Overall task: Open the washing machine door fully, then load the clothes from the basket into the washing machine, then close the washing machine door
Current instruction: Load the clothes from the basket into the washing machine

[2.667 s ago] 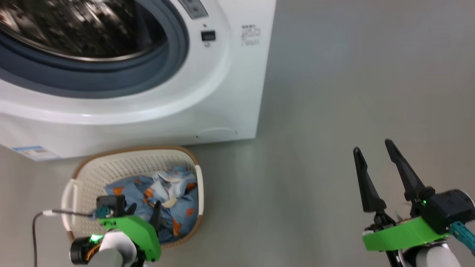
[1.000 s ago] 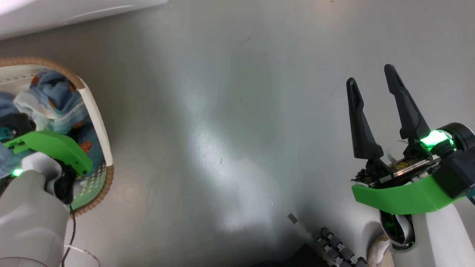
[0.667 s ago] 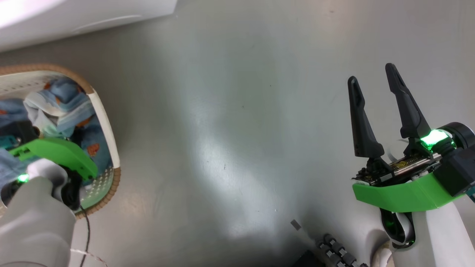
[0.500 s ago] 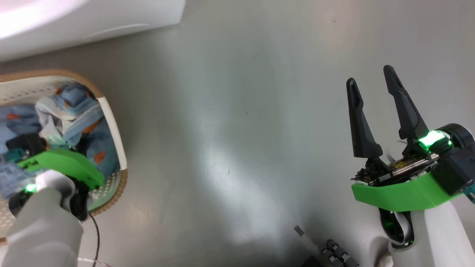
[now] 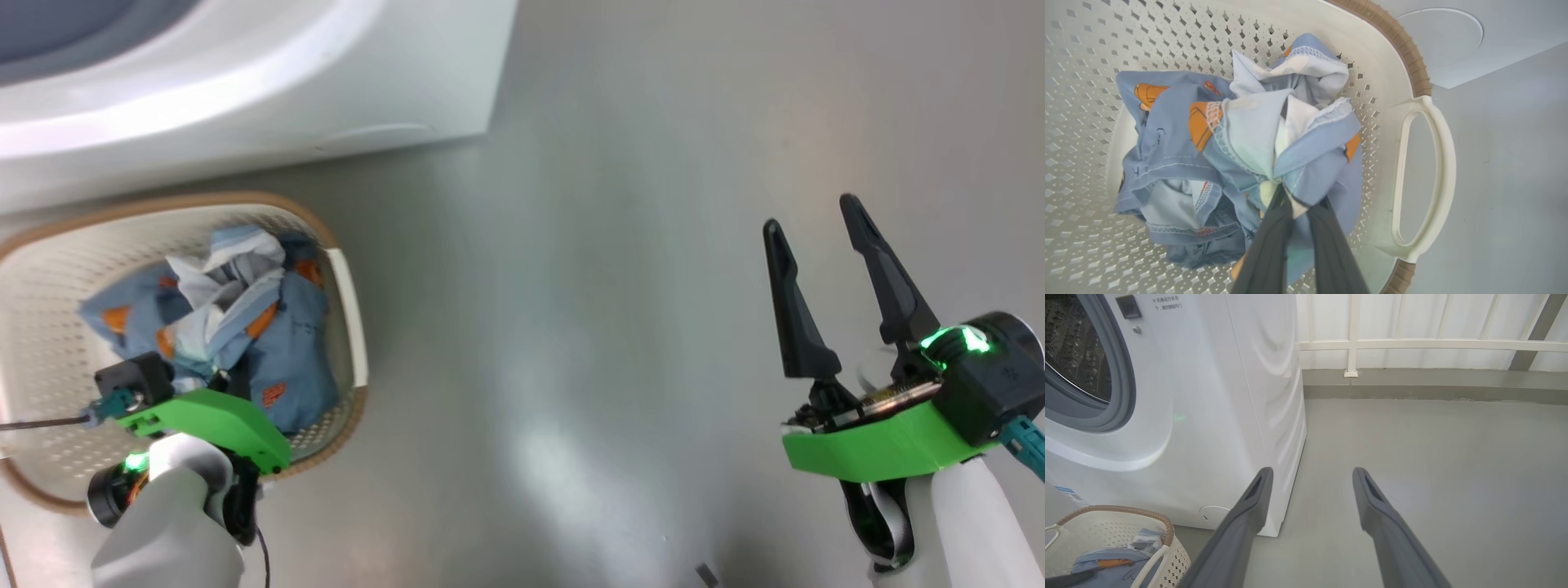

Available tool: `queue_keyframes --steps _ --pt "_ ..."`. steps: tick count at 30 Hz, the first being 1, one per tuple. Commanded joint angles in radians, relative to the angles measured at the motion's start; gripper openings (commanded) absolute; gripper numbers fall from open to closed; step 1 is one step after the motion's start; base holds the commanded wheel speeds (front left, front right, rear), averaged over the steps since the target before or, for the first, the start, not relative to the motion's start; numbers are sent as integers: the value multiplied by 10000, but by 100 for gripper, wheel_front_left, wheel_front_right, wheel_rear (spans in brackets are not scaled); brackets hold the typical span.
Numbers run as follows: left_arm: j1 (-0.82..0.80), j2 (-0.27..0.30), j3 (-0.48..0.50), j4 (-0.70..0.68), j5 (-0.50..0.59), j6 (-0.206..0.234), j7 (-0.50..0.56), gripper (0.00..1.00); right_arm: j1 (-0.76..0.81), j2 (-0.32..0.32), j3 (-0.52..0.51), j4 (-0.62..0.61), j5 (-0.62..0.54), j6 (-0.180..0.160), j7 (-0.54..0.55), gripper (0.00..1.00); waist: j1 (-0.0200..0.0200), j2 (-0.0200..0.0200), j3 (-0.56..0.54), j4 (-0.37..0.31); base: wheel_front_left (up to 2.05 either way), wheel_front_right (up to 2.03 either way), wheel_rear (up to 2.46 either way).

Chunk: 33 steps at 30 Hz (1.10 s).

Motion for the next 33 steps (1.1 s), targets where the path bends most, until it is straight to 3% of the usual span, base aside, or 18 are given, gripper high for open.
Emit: queue_keyframes --steps 1,13,23,33 --pt "480 302 238 -405 223 199 -116 0 403 -80 159 -146 -69 16 -45 100 0 -1 -895 769 0 0 0" --pt "2840 233 1577 -3768 2025 1010 -122 0 1205 -315 -13 214 6 16 189 100 0 -1 -2773 1611 0 0 0" --pt "4474 276 2428 -6379 3560 1136 -123 0 1979 -259 -131 554 161 16 246 100 0 -1 -4283 1947 0 0 0" --pt "6148 538 2445 -8755 4714 1286 -123 0 2740 -18 -175 968 309 16 193 100 0 -1 -5875 1968 0 0 0"
